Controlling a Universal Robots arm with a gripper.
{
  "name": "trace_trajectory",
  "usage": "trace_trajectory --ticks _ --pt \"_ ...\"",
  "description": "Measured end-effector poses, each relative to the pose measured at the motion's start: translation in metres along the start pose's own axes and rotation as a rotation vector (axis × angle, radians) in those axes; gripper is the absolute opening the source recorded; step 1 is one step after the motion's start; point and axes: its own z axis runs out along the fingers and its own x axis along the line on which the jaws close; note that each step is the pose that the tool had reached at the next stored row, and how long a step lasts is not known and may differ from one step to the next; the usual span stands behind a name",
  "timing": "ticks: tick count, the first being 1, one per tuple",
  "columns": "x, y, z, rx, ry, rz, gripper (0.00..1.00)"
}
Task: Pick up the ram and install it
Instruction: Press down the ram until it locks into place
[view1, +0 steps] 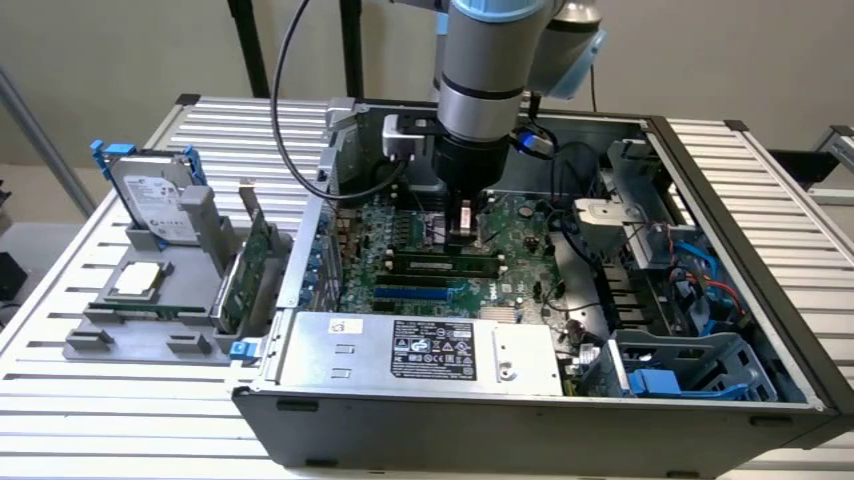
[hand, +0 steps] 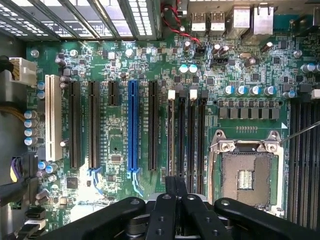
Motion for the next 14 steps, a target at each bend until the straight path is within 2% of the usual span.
trace_trajectory --ticks 7,14 --pt "-0.001 0.0021 0.0048 0.0057 -0.0002 0.0 0.0" --pt "-0.001 0.0026 0.0126 0.0089 0.0005 0.0 0.0"
